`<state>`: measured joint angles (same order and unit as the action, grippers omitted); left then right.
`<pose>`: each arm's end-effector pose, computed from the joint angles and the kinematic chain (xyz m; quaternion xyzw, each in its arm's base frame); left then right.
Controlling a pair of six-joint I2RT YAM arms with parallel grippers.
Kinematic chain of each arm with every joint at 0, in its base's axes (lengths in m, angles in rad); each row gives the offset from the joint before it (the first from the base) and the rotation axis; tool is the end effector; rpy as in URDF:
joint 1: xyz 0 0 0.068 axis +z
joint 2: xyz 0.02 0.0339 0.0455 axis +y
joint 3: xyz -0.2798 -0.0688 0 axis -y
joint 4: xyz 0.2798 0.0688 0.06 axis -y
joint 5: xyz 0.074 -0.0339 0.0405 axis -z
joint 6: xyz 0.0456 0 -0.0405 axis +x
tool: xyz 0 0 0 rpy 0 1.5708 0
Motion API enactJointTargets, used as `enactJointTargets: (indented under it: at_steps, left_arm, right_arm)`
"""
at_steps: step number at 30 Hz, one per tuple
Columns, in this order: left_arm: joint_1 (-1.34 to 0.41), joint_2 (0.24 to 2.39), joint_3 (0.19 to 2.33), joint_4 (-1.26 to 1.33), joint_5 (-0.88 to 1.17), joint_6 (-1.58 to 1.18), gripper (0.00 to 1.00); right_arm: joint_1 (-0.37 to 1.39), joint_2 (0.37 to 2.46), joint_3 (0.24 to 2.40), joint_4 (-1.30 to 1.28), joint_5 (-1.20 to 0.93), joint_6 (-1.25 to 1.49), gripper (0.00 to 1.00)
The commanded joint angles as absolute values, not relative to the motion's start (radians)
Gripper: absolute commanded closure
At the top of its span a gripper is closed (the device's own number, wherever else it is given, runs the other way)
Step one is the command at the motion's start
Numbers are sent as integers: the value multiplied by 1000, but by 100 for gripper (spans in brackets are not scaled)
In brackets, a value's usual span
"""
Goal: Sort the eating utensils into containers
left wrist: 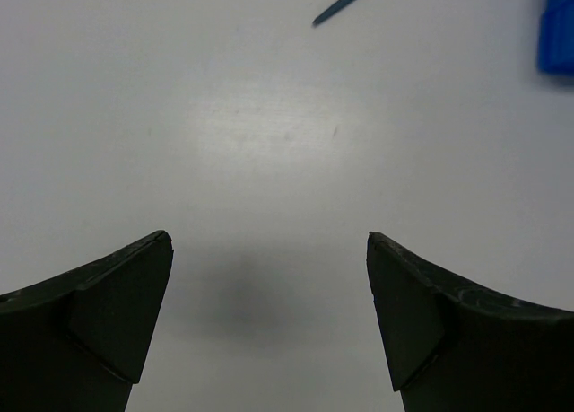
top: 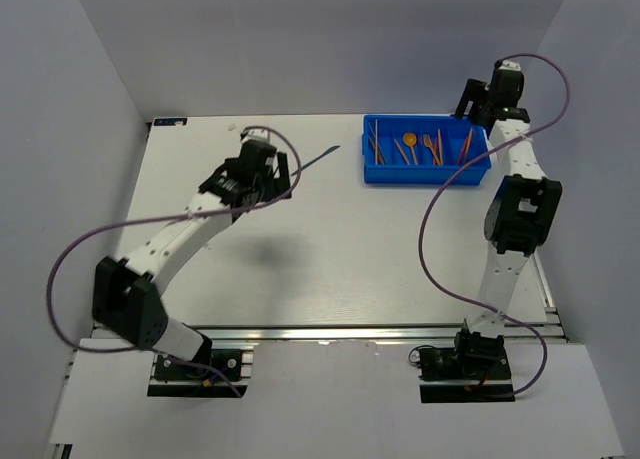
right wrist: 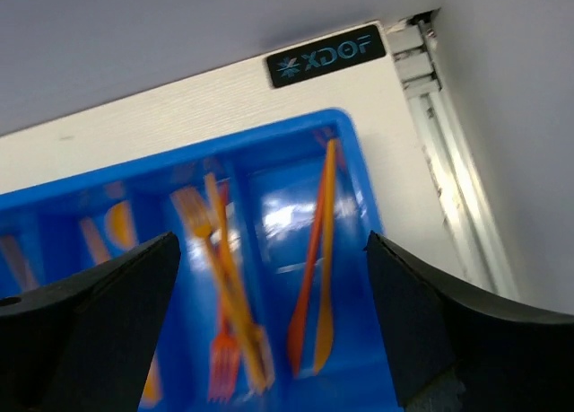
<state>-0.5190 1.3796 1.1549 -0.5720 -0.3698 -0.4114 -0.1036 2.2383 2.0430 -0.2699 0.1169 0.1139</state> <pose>0.2986 -0.1516 0.3010 -0.0203 0.9127 -0.0143 0.4080 0.5822 -0.0659 0.2843 0.1227 0.8413 -0.0470 0.5244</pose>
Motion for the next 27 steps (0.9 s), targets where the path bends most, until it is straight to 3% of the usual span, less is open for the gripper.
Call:
enactJointTargets:
  at_steps: [1,7,13,21,27]
  left_arm:
    - [-483,1616,1352,-566,-321,-402,2]
    - [-427,1988,1789,-592,-184,-172,2]
    - [-382,2319,2194,-644,-2,-20,6]
    - [-373,2462,2189,-581,46,69,14]
    - [-373,2520,2217,-586,116,104,34]
  right_arm:
    - [-106,2010,2033,-400,44,250,11]
    - [-37,1584,1377,-249,-210,324,11]
    - [48,1280,1012,-221,-313,304,11]
    - [152,1034,965,-308,-382,304,11]
    - [218,969,974,-330,-350,302,11]
